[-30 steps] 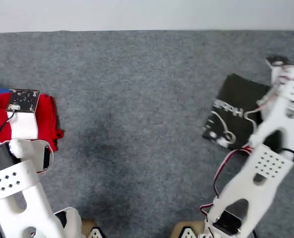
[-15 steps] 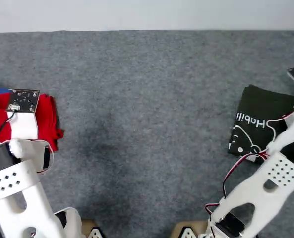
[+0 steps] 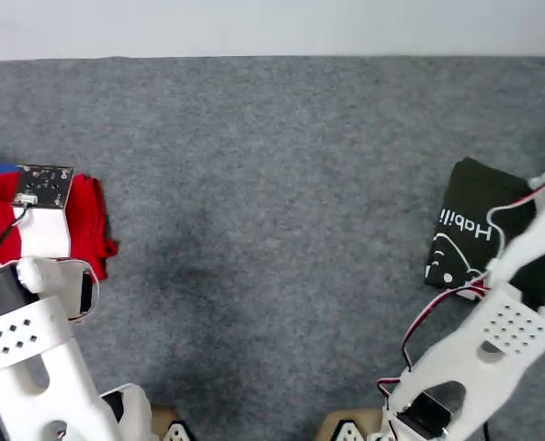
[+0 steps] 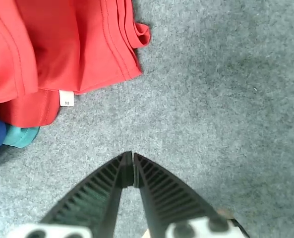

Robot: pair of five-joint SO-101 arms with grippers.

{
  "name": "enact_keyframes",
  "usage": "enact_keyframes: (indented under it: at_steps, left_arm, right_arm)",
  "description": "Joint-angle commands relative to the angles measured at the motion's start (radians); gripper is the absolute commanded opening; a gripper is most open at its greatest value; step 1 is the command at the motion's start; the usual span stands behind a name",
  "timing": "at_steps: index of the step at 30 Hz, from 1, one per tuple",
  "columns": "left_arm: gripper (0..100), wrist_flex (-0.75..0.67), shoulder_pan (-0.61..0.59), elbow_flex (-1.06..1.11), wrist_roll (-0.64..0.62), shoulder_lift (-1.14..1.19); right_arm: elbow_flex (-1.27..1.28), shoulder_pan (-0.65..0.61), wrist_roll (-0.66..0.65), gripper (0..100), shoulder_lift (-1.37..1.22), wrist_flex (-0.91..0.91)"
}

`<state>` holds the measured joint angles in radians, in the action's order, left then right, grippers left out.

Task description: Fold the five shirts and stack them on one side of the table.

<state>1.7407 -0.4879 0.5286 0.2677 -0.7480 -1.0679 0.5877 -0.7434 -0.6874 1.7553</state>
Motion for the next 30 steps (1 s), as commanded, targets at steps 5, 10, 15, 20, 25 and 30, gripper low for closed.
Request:
enact_keyframes:
  at_steps: [5, 10, 15, 20, 25, 30]
  left_arm:
    - [1, 0.012, 0.002, -0.004, 0.003, -0.018]
    - [1, 0.012, 0.002, -0.002, 0.003, -0.018]
    - [1, 0.012, 0.002, -0.002, 0.003, -0.018]
    - [1, 0.014, 0.002, -0.001, 0.003, -0.018]
    - [1, 0.014, -0.003, -0.004, 0.003, -0.018]
    - [1, 0.015, -0.005, -0.059, 0.003, -0.02]
  right_arm:
    - [0.226, -0.09, 0.104, 0.6, 0.14, 0.041]
    - [0.42, -0.136, 0.107, 1.0, 0.15, 0.033]
    - [0.511, -0.17, 0.144, 0.9, 0.084, 0.021]
    - [0.505, -0.17, 0.186, 0.9, 0.01, -0.004]
    - [0.473, -0.165, 0.184, 0.9, 0.108, 0.039]
    - [0.483, -0.166, 0.19, 0.9, 0.3, 0.041]
